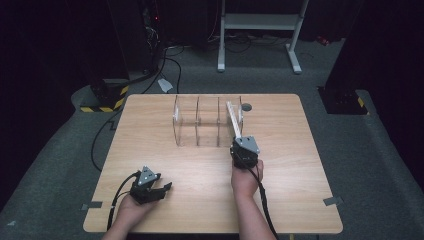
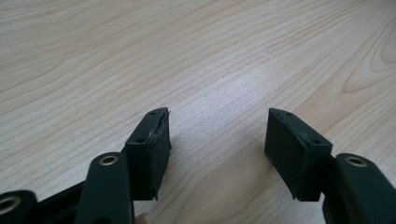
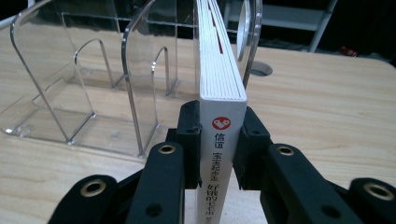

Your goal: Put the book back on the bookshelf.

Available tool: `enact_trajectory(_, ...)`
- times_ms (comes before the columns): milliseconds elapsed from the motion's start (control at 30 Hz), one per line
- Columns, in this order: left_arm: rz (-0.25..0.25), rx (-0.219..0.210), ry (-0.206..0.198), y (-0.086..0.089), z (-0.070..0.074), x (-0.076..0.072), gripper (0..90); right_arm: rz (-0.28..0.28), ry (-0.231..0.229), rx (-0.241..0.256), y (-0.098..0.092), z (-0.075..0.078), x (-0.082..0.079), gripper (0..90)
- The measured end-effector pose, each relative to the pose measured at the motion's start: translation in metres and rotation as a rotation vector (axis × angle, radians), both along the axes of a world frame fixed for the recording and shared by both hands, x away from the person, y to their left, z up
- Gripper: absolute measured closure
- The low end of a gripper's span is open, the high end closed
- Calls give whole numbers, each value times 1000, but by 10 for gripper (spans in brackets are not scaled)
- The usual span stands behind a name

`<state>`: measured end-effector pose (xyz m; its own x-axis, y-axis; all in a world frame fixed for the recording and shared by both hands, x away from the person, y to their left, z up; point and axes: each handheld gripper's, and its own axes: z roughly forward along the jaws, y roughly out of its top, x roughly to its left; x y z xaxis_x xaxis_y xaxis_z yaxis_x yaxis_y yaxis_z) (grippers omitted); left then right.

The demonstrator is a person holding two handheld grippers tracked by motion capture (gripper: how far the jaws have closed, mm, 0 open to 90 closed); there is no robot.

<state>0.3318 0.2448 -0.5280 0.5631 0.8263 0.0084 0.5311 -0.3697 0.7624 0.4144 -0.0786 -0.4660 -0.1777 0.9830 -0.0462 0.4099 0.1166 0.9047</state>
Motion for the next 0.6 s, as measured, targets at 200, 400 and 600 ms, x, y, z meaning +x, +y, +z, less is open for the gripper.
enact_trajectory(200,3,-3,1,0,0,0,404,-39,-30,13,-1,0,4,756)
enact_trajectory(400,1,1,2,0,0,0,405,-50,-53,14,3,1,6,756)
enact_trajectory(600,1,1,2,0,0,0,406,-76,-71,33,6,4,8,756)
